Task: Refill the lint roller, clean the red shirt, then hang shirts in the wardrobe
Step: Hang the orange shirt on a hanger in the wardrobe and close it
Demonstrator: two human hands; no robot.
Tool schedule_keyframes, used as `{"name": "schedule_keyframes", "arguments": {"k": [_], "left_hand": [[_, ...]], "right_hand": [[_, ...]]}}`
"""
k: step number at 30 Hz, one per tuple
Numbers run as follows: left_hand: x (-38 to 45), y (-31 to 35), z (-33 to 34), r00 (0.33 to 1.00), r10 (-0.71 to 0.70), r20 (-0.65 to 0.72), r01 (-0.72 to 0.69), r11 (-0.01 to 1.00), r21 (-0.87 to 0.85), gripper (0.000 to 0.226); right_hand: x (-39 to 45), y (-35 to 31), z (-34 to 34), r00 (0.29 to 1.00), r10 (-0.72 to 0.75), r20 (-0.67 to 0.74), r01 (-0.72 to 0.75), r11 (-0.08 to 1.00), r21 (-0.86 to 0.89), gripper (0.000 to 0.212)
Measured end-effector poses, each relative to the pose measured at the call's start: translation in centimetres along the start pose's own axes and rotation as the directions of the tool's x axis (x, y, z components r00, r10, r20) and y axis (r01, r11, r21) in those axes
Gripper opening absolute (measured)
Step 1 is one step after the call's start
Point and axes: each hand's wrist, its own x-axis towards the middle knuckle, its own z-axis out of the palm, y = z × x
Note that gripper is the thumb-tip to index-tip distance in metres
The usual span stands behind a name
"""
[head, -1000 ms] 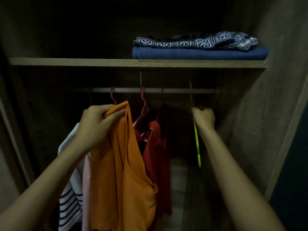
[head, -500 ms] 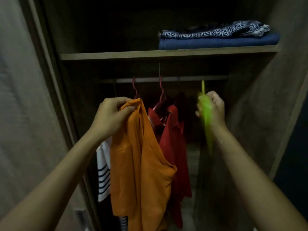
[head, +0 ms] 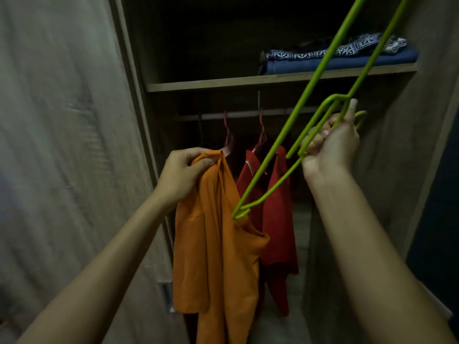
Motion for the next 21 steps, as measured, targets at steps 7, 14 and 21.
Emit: {"name": "schedule_keyframes", "arguments": {"k": [7,14,21], "left_hand": [[-2.1,1.5,-2.3,0.995,0.075,0.069,-0.076,0.997,0.01,0.018],[-3.5,0.9,-4.7,0.998,0.059,0.035,-0.06,0.998,0.016,0.019],[-4.4,0.0,-6.4,0.996,0.016,0.085,-0.021,0.998,0.065,0.021]], "right_hand": [[-3.9,3.7,1.1,0.996,-0.087,-0.023,0.084,0.99,-0.11,0.033],[-6.0,7.4,0.1,0.998,-0.029,-0.062,0.016,0.978,-0.208,0.032],[-5.9,4.2,2.4,0.994,-0.11,0.027,0.112,0.992,-0.059,0.035]]}}
